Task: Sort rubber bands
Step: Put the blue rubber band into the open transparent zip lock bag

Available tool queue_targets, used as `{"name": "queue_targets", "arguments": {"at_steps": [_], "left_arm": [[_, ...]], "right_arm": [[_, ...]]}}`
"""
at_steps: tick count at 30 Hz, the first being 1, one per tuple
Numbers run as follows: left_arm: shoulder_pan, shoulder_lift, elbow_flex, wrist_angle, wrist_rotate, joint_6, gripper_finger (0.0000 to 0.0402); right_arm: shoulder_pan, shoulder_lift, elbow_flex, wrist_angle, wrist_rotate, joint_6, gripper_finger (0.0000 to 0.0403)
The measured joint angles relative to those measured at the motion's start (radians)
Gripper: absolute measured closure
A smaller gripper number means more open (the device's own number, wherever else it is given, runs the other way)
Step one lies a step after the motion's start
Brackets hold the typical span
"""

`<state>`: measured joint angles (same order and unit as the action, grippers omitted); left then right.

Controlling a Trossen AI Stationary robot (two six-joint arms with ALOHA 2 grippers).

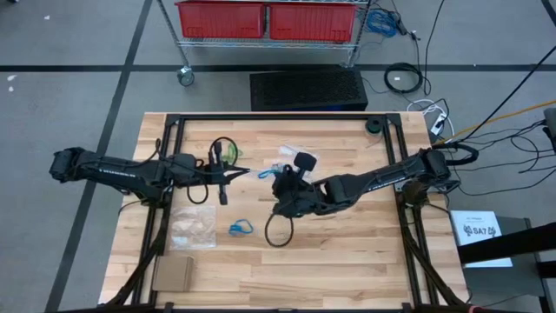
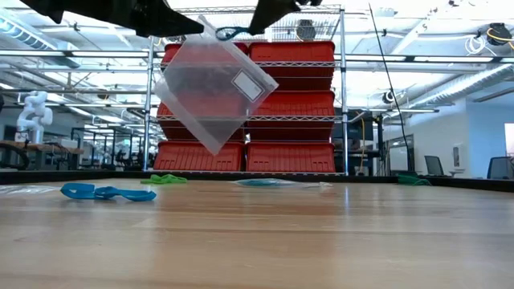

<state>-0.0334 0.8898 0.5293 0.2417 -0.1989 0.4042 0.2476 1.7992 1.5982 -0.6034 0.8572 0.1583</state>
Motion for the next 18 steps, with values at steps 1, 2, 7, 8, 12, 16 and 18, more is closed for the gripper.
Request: {"name": "queue_targets", "arguments": {"at_steps": [1,2,7,8,12,16,18], "left_arm": [[0.000,0.000,0.000,-0.001,0.000,-0.003,0.0402],[0.000,0.000,0.000,0.000,0.000,-0.004,0.0402],[0.000,0.000,0.000,0.002,0.000,-0.005,0.0402],[0.000,0.000,0.000,0.004,0.000,-0.005,0.0401],[0.000,0.000,0.000,0.004,0.000,-0.006,0.0402],[0.000,0.000,0.000,0.004,0.000,-0.006,0.0402],[0.000,0.000,0.000,0.004,0.000,-0.006,0.0402]], "right_arm": [[0.004,-0.007,0.000,-0.018,0.015,-0.001,0.0403],[0.009,-0.011,0.000,-0.035,0.034,-0.003,0.0403],[0.017,-0.021,0.001,-0.055,0.040,-0.048,0.0403],[0.018,-0.021,0.001,-0.072,0.037,-0.051,0.0403],[0.015,-0.021,0.001,-0.120,0.048,-0.055,0.0403],[0.016,-0.021,0.001,-0.125,0.081,-0.068,0.0403],[0.016,-0.021,0.001,-0.124,0.081,-0.073,0.0403]]}}
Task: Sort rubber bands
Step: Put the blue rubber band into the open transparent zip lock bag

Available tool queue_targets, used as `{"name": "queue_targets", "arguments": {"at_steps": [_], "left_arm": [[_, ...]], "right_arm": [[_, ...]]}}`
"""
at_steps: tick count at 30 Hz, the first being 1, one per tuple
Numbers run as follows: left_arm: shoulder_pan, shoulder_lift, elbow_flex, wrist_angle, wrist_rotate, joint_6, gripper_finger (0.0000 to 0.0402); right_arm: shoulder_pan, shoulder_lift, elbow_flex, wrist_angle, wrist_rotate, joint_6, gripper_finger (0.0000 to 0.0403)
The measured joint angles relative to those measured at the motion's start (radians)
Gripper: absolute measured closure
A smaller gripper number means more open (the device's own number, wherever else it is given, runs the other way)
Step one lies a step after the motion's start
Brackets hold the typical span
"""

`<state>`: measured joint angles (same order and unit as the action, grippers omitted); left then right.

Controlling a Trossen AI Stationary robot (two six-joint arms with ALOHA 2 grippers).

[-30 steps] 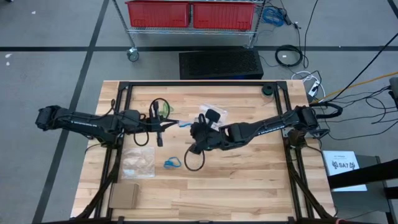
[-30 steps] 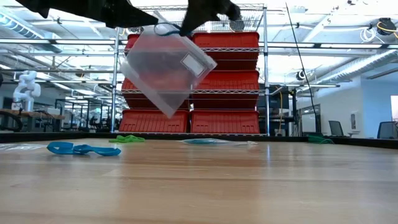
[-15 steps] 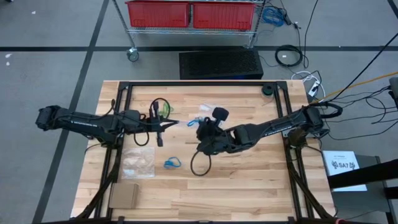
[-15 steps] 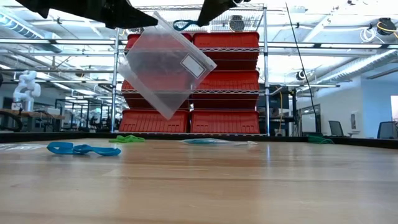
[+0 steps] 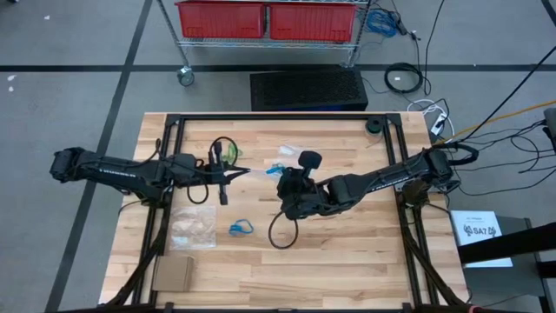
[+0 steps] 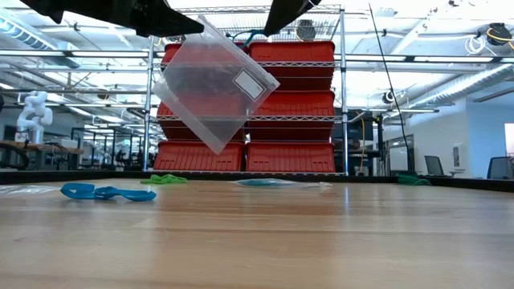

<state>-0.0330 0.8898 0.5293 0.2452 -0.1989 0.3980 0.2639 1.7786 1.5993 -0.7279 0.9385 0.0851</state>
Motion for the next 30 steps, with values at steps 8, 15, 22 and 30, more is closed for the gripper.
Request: {"name": "queue_targets", "arguments": {"at_steps": [8,15,22,30], "left_arm": [[0.000,0.000,0.000,0.001,0.000,-0.018,0.0402],[0.000,0.000,0.000,0.010,-0.004,-0.027,0.0402],[0.000,0.003,0.000,0.010,-0.002,-0.045,0.0402],[0.000,0.030,0.001,0.019,0.006,-0.046,0.0401]], "right_arm": [[-0.003,0.018,0.000,0.004,-0.061,-0.020,0.0403],[-0.016,0.040,0.000,0.082,-0.131,-0.081,0.0403],[-0.056,0.040,0.000,0.141,-0.197,-0.133,0.0403],[-0.095,0.040,0.000,0.225,-0.310,-0.176,0.0403]]}}
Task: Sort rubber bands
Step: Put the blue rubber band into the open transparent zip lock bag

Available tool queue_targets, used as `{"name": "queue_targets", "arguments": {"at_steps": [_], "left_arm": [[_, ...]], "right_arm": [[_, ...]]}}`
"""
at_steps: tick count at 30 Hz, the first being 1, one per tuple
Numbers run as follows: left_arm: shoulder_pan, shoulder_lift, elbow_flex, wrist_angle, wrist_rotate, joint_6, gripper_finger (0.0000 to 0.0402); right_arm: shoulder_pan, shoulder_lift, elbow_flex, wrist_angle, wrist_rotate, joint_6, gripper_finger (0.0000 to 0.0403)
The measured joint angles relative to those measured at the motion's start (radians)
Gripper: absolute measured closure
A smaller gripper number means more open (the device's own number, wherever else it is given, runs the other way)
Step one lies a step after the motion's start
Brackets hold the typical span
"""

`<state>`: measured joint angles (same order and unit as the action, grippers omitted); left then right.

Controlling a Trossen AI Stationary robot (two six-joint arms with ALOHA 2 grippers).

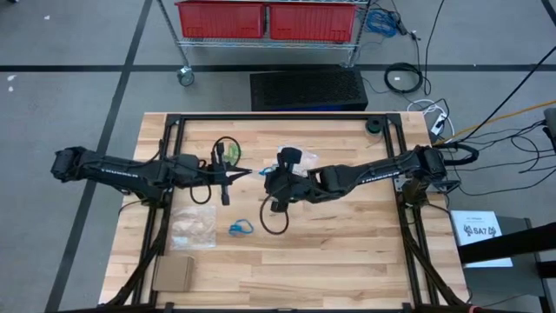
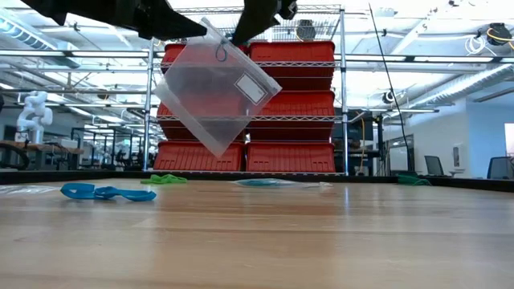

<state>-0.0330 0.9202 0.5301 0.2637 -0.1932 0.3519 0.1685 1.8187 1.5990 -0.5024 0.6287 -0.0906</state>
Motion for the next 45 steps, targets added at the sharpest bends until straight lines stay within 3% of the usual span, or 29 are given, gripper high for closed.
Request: {"name": "queue_targets", "arguments": {"at_steps": [14,24,29,35,39,45], "left_arm": [[0.000,0.094,0.059,0.004,0.002,-0.004,0.0402],[0.000,0.105,0.063,0.018,0.002,-0.006,0.0402],[0.000,0.105,0.063,0.018,0.003,-0.016,0.0401],[0.001,0.128,0.063,0.089,0.006,-0.056,0.0401],[0.012,0.179,0.063,0.167,0.006,-0.061,0.0402],[0.032,0.236,0.063,0.254,0.005,-0.086,0.0401]], "right_arm": [[-0.052,0.052,0.000,0.002,-0.190,0.083,0.0388],[-0.071,0.038,0.000,-0.025,-0.193,0.114,0.0245],[-0.069,0.007,0.000,-0.085,-0.344,0.170,0.0201],[-0.069,-0.025,0.000,-0.163,-0.365,0.219,0.0200],[-0.069,-0.028,0.000,-0.179,-0.310,0.229,0.0215],[-0.063,-0.028,0.013,-0.206,-0.310,0.200,0.0218]]}}
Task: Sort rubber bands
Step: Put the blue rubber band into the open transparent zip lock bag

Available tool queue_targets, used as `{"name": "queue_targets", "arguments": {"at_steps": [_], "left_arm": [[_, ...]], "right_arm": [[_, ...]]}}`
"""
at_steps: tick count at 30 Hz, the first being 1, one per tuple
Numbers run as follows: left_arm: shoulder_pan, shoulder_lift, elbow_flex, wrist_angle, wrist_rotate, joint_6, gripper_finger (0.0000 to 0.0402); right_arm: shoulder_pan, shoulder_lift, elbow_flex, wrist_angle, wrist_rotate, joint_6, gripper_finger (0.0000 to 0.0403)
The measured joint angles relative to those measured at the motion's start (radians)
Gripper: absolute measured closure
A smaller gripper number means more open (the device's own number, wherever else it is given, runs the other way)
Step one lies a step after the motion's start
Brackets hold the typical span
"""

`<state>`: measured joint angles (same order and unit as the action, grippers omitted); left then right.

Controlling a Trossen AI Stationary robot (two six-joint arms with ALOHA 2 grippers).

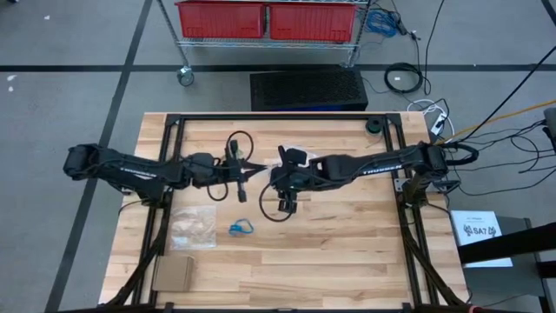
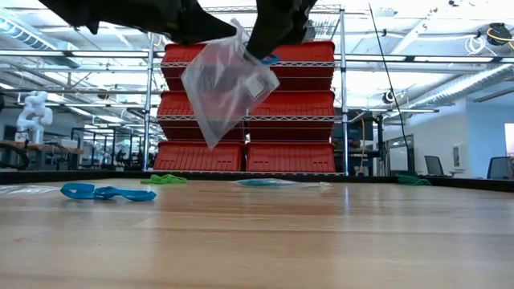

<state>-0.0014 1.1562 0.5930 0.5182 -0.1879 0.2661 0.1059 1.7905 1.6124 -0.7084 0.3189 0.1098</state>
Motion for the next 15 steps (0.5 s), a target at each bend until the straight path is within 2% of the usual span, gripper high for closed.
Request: {"name": "queue_targets", "arguments": {"at_steps": [9,12,15], "left_arm": [[0.001,0.015,0.013,0.000,0.000,-0.007,0.0402],[0.002,0.015,0.013,-0.003,0.000,-0.023,0.0401],[0.004,0.015,0.013,-0.001,0.000,-0.025,0.0401]], "right_arm": [[0.010,-0.002,0.085,-0.053,-0.037,0.012,0.0141],[0.010,-0.002,0.096,-0.056,-0.093,0.052,0.0130],[0.010,-0.002,0.098,-0.053,-0.092,0.103,0.0133]]}}
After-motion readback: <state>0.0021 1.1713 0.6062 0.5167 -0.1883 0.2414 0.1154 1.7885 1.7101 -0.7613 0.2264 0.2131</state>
